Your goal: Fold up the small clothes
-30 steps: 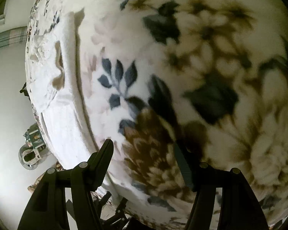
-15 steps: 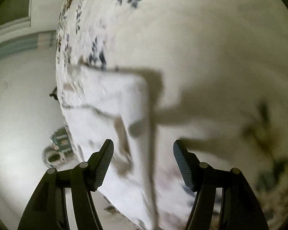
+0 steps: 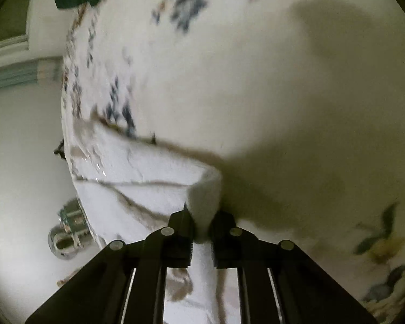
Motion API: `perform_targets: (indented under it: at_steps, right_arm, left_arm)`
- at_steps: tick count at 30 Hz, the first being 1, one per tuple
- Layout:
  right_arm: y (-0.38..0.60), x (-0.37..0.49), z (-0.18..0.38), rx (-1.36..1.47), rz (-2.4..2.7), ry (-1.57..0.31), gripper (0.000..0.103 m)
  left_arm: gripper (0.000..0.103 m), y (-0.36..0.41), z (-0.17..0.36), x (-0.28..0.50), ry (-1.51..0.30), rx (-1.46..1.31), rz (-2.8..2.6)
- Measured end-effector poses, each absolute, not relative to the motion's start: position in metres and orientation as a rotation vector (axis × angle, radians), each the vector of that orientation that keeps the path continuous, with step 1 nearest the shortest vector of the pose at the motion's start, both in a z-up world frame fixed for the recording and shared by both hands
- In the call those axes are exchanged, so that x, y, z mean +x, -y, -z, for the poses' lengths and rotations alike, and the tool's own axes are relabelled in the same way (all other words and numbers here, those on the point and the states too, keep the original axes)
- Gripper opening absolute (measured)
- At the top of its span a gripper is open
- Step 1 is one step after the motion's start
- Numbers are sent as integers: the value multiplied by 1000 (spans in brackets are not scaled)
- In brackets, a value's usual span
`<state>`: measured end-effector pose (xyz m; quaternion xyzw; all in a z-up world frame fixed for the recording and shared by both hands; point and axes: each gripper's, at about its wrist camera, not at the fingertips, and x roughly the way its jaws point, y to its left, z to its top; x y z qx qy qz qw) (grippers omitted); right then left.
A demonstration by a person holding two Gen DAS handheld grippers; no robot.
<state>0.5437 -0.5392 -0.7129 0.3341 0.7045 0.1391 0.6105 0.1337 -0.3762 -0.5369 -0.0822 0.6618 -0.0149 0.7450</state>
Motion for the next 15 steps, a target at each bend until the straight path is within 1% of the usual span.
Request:
perform_targets:
  at_steps: [1,2,4,5,6,7,11,15]
  right_arm:
    - [540,544,713,784,-322,-1636,17]
    - [543,545,713,804,-325,-1642,22]
    - [548,544,715,830,-322,-1644,23]
    - [549,542,713,831,-315,-1635,23]
    - [547,540,710,817,-315,-1620,13]
    - [543,538,702,785,-318,-1601,12]
    - [527,533,665,726,-320,-1555,11]
    - [488,538,622,653,-310,-1546,11]
  left_arm:
    - [4,372,535,133,-1445,-189,32]
    - [4,368,533,132,-1439,-198,30]
    - [4,360,529,125,-1421,-223,30]
    - [4,354,525,123,-1411,-229,30]
    - [4,344,519,121,-1397,-240,30]
    - [4,335,513,118,-1386,-253,31]
    - [4,303,498,118,-1360,-334,46]
    - [4,258,483,120,-1326,-374,48]
